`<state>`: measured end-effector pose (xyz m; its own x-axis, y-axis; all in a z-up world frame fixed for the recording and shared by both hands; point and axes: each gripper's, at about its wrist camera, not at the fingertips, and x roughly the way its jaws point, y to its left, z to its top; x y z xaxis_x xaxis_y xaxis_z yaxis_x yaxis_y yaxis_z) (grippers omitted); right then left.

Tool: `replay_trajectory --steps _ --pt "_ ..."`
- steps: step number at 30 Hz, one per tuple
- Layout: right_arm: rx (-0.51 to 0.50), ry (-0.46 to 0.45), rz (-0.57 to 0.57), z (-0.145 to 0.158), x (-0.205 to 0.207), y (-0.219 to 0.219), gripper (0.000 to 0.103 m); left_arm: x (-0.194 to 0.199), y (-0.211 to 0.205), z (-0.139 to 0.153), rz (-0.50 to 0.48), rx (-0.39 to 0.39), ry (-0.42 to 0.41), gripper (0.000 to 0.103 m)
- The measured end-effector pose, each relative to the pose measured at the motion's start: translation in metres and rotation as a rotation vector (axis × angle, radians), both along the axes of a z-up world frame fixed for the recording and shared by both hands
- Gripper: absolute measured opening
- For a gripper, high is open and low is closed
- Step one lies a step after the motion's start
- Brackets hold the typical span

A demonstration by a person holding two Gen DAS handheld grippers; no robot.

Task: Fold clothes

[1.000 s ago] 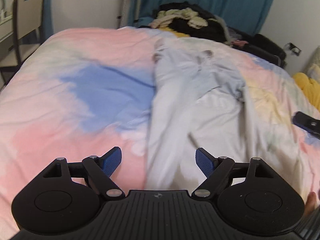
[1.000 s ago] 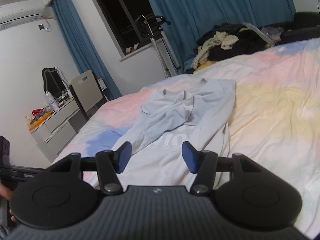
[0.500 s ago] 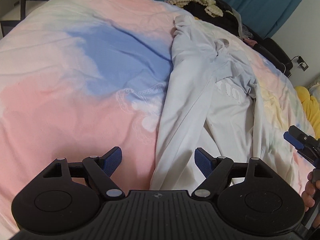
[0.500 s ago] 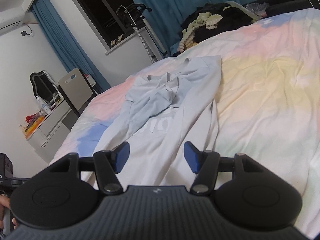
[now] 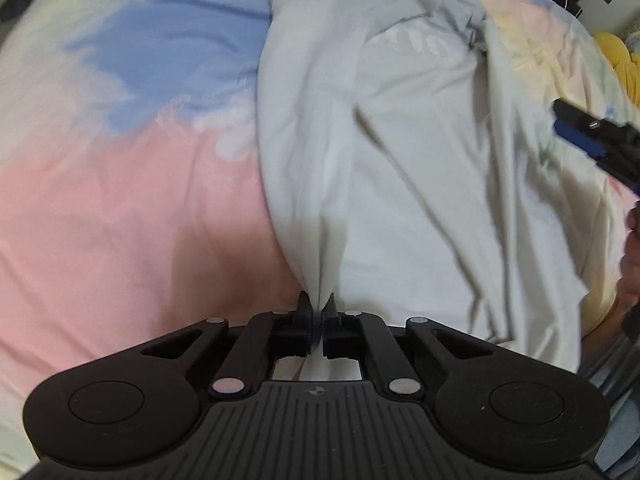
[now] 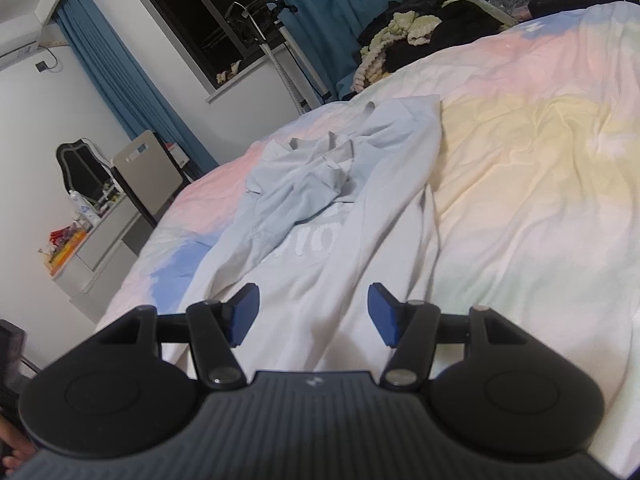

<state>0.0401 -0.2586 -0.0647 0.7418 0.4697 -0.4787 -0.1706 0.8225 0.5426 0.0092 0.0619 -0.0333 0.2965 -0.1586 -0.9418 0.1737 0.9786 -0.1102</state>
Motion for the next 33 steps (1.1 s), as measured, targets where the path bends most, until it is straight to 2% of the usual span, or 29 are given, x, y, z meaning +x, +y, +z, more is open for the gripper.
replay_trajectory --steps 3,6,9,12,14,15,17,19,21,24,27,28,30,33 --pt "0.028 0.020 -0.027 -0.004 0.002 -0.007 0.061 -0.013 -0.026 0.033 -0.024 -0.054 -0.048 0.005" --pt "0.054 0.025 -0.048 -0.005 0.002 -0.013 0.061 -0.026 -0.052 0.040 -0.037 -0.119 -0.074 0.005" --pt "0.075 0.030 -0.061 -0.005 0.003 -0.018 0.061 -0.035 -0.073 0.015 -0.046 -0.145 -0.051 0.006" --pt "0.084 0.034 -0.064 -0.005 0.001 -0.020 0.061 -0.037 -0.082 -0.020 -0.032 -0.102 -0.004 0.010" --pt "0.087 0.036 -0.064 -0.005 -0.001 -0.020 0.061 -0.037 -0.082 -0.030 -0.048 -0.070 -0.007 0.012" --pt "0.088 0.036 -0.064 -0.005 -0.002 -0.021 0.061 -0.038 -0.081 -0.029 -0.062 -0.066 -0.011 0.016" --pt "0.091 0.038 -0.065 -0.004 -0.002 -0.021 0.061 -0.038 -0.077 -0.020 -0.085 -0.069 -0.007 0.031" --pt "0.095 0.040 -0.060 -0.004 -0.001 -0.020 0.061 -0.041 -0.074 -0.008 -0.132 -0.058 -0.014 0.059" --pt "0.089 0.040 -0.051 -0.004 0.000 -0.018 0.061 -0.048 -0.075 0.000 -0.196 0.010 -0.035 0.063" --pt "0.078 0.041 -0.036 -0.004 0.002 -0.014 0.061 -0.056 -0.073 -0.001 -0.266 0.130 -0.027 0.063" --pt "0.066 0.042 -0.022 -0.004 0.003 -0.010 0.061 -0.064 -0.065 -0.012 -0.307 0.225 0.022 0.059" --pt "0.063 0.042 -0.019 -0.005 0.002 -0.009 0.061 -0.066 -0.063 -0.016 -0.316 0.230 0.045 0.038" --pt "0.061 0.043 -0.017 -0.006 0.002 -0.009 0.061 -0.068 -0.057 -0.016 -0.299 0.198 0.088 0.006" --pt "0.063 0.045 -0.023 -0.007 0.001 -0.010 0.061 -0.064 -0.050 -0.002 -0.217 0.054 0.118 0.006"
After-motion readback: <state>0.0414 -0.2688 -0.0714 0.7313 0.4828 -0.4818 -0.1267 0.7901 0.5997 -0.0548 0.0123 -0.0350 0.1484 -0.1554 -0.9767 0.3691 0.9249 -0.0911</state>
